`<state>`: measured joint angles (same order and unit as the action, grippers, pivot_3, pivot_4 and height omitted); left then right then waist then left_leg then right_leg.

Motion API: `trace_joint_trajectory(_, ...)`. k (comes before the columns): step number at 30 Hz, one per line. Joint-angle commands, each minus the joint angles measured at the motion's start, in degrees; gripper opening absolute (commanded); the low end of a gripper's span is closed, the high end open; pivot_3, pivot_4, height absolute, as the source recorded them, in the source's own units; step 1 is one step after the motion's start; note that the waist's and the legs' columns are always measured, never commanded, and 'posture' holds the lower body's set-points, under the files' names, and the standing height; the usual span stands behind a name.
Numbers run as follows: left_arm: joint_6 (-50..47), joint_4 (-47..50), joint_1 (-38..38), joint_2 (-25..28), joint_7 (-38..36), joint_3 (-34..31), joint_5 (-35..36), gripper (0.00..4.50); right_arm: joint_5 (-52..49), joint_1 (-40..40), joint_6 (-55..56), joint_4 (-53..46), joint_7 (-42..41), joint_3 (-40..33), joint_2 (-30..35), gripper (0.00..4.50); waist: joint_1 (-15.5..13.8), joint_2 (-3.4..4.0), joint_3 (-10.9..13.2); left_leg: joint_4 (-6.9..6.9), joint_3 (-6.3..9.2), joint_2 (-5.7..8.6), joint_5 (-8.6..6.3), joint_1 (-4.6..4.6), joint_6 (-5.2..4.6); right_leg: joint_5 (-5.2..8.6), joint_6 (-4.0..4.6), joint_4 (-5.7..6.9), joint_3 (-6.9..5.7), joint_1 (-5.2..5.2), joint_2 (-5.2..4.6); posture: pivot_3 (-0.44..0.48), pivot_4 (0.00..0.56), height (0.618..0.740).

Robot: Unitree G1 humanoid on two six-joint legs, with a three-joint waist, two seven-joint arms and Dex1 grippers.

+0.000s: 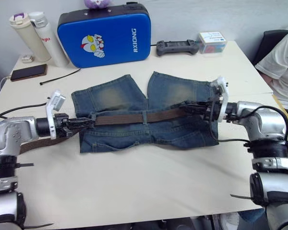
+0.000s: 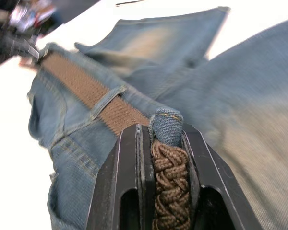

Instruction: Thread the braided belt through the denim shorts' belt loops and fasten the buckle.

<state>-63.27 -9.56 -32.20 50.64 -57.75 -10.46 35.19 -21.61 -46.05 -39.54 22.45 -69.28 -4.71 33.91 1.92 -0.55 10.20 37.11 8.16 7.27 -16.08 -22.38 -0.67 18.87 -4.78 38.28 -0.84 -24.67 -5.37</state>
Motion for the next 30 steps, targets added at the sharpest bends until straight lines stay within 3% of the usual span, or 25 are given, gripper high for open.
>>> trace_joint_trajectory(1,9.3,12.4,12.0,7.4,-15.2,-5.2,3.7,0.0,0.1,11.6,14.7,-22.4,-4.4,-0.2,3.8,0.36,-0.2,0.0,0.0,0.01,0.0,0.0,-0.02,0.0,-0.02,0.0,0.0,-0.01,0.01,0.01,0.0,0.0,0.15,0.74)
trace_joint_trajectory(4,13.0,18.3,20.5,10.1,-21.2,-6.4,3.8,0.0,4.1,19.9,24.7,-29.5,-4.5,1.5,5.1,0.36,-0.2,0.01,0.0,0.01,-0.02,-0.03,-0.09,0.01,-0.05,0.0,0.0,-0.23,0.04,0.03,0.03,0.0,0.15,0.74)
trace_joint_trajectory(8,18.4,21.7,26.2,10.1,-22.6,-5.9,1.9,0.0,9.2,29.5,40.3,-34.4,-1.7,1.6,3.3,0.36,-0.3,0.01,0.0,-0.02,-0.06,-0.04,-0.1,0.05,-0.05,0.0,0.0,-0.32,0.09,0.02,0.04,0.0,0.15,0.74)
trace_joint_trajectory(13,27.1,27.2,32.8,9.5,-23.9,-2.9,-2.5,0.0,15.2,44.5,73.6,-29.9,-3.6,0.2,3.9,0.36,-1.2,0.02,0.0,0.02,-0.15,-0.06,-0.23,0.17,-0.16,0.0,0.0,-0.37,0.18,0.17,0.05,0.0,0.15,0.74)
trace_joint_trajectory(19,32.9,32.3,43.7,12.5,-27.0,-1.9,-6.0,0.0,13.8,55.9,93.5,-24.0,-3.9,0.7,8.3,0.36,-1.8,-0.1,0.0,0.03,-0.57,-0.13,-0.43,0.38,-0.38,-0.04,-0.08,-0.55,0.44,0.36,0.14,0.0,0.15,0.74)
trace_joint_trajectory(21,34.5,33.8,47.4,13.1,-27.4,-2.2,-6.8,0.0,11.3,57.7,96.5,-21.8,-3.1,1.0,9.9,1.37,-1.8,0.01,0.0,-0.11,-0.87,-0.31,-0.57,1.14,-0.43,-0.05,-0.1,-0.66,0.72,0.98,0.36,0.0,0.15,0.74)
trace_joint_trajectory(22,32.2,34.7,48.7,14.2,-28.2,-2.0,-5.3,0.0,10.6,58.2,98.9,-20.2,-2.6,1.2,11.0,1.62,-1.8,0.03,0.0,-0.08,-0.95,-0.52,-0.88,1.5,-0.45,-0.03,-0.06,-0.81,0.8,1.35,0.56,0.0,0.15,0.74)
trace_joint_trajectory(25,28.0,34.1,49.8,16.2,-28.8,-2.1,-3.0,1.06,8.7,59.5,104.0,-14.1,-2.7,1.6,15.1,2.97,-1.9,0.02,0.0,-0.03,-1.05,-1.15,-1.68,2.27,-0.68,0.07,0.12,-1.22,0.88,2.27,1.15,0.0,0.15,0.74)
trace_joint_trajectory(26,27.3,33.6,49.9,16.4,-29.0,-2.5,-2.3,1.48,7.9,59.7,105.0,-12.1,-2.6,1.8,16.3,3.56,-1.9,0.03,0.0,-0.05,-1.05,-1.2,-1.7,2.25,-0.66,0.07,0.12,-1.26,0.89,2.23,1.2,0.0,0.15,0.74)
trace_joint_trajectory(28,26.5,32.8,50.5,17.2,-30.1,-3.4,-1.4,2.29,6.8,59.5,107.1,-8.0,-2.0,2.4,18.5,4.31,-1.9,0.05,0.0,-0.04,-1.06,-1.25,-1.71,2.25,-0.59,0.08,0.14,-1.3,0.93,2.23,1.27,0.0,0.15,0.74)
trace_joint_trajectory(30,25.3,31.4,51.8,18.4,-32.2,-5.3,-0.2,3.24,5.6,58.8,108.3,-2.5,-2.2,2.5,20.7,4.5,-1.9,0.02,0.1,-0.01,-1.09,-1.29,-1.64,2.25,-0.4,0.08,0.14,-1.33,0.93,2.23,1.31,0.0,0.15,0.74)
